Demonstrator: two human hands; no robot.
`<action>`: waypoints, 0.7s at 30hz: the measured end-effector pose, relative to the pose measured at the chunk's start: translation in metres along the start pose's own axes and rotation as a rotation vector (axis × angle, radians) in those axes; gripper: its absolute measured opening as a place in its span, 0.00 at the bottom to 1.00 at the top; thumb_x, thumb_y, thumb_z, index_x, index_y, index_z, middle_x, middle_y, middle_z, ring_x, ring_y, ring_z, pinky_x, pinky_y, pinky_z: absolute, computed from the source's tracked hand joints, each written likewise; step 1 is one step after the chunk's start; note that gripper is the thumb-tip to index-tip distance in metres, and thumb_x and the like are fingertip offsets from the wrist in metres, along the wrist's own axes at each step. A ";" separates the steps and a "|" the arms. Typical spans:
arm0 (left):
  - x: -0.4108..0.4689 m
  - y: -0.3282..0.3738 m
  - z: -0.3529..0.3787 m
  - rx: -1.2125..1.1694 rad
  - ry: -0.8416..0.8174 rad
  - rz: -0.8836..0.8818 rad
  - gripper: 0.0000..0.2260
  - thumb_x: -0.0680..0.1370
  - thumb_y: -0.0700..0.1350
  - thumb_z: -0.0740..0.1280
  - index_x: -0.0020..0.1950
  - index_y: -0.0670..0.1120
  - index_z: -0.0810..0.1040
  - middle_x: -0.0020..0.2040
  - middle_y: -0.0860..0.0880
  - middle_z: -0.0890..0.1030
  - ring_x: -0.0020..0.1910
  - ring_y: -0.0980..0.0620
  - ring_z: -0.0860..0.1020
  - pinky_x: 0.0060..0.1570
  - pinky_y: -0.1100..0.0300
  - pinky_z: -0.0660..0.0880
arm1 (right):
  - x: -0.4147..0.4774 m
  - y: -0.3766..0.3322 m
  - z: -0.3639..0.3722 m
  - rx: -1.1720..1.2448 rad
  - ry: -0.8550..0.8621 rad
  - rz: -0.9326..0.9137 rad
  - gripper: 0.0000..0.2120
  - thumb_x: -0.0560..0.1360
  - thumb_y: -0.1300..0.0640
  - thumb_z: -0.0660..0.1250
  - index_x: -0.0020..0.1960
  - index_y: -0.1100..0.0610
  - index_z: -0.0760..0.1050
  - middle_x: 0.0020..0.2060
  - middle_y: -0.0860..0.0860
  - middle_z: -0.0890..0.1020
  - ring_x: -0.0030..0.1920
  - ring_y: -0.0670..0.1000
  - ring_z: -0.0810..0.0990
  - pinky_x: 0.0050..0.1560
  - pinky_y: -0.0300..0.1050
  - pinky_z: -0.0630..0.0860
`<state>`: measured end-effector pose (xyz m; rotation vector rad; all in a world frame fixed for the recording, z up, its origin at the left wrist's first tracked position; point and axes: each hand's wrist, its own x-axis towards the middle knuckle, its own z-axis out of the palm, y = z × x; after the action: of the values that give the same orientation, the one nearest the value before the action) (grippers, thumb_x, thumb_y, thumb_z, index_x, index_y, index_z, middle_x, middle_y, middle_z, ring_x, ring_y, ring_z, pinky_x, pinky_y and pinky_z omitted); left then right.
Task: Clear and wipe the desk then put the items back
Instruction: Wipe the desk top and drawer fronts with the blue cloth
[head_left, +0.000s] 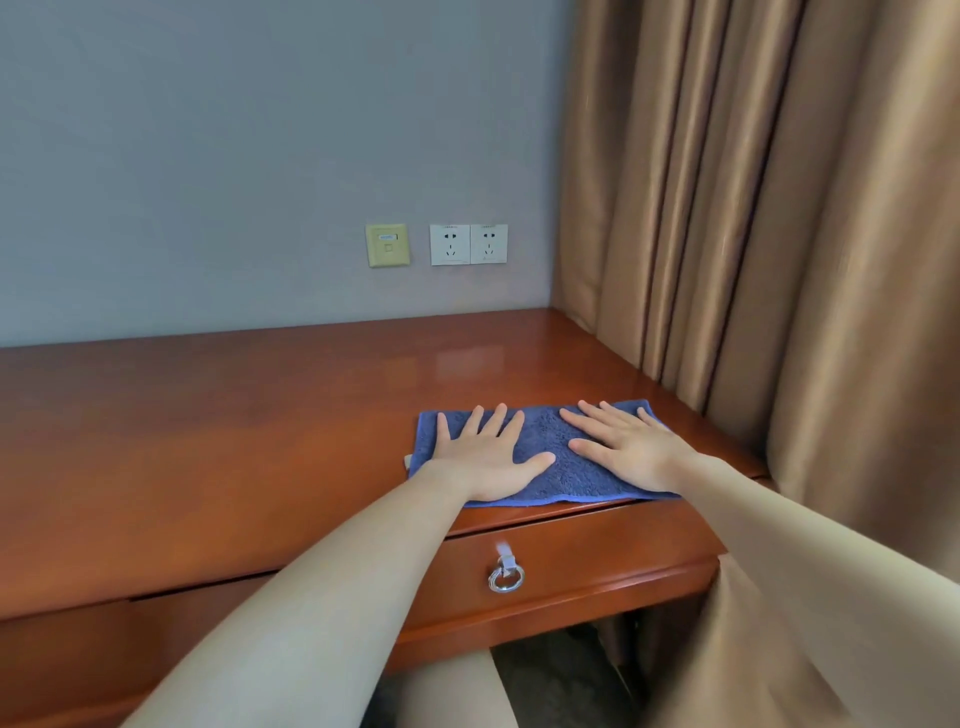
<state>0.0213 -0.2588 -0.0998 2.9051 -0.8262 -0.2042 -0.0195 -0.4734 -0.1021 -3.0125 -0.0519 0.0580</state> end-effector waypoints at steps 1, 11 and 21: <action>0.004 0.000 0.000 0.000 -0.002 0.010 0.36 0.77 0.72 0.44 0.80 0.55 0.41 0.80 0.54 0.40 0.78 0.50 0.38 0.73 0.38 0.35 | 0.001 0.002 0.000 0.018 0.019 0.007 0.26 0.80 0.36 0.47 0.77 0.36 0.47 0.78 0.41 0.49 0.78 0.45 0.45 0.77 0.54 0.41; -0.011 -0.056 -0.042 -0.119 -0.090 0.303 0.29 0.72 0.65 0.69 0.69 0.59 0.66 0.71 0.59 0.60 0.70 0.57 0.64 0.68 0.58 0.62 | -0.017 0.013 -0.015 0.294 0.293 -0.108 0.13 0.69 0.45 0.75 0.50 0.47 0.77 0.48 0.42 0.80 0.50 0.45 0.77 0.51 0.31 0.70; -0.029 -0.076 -0.060 -0.012 -0.156 0.386 0.17 0.70 0.62 0.73 0.52 0.58 0.72 0.54 0.59 0.70 0.54 0.61 0.69 0.51 0.64 0.68 | -0.044 -0.005 -0.050 0.070 -0.108 -0.142 0.17 0.63 0.43 0.79 0.44 0.44 0.73 0.47 0.45 0.74 0.50 0.48 0.75 0.50 0.39 0.72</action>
<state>0.0460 -0.1747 -0.0495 2.6734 -1.3806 -0.3975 -0.0618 -0.4764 -0.0508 -2.9243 -0.2685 0.2042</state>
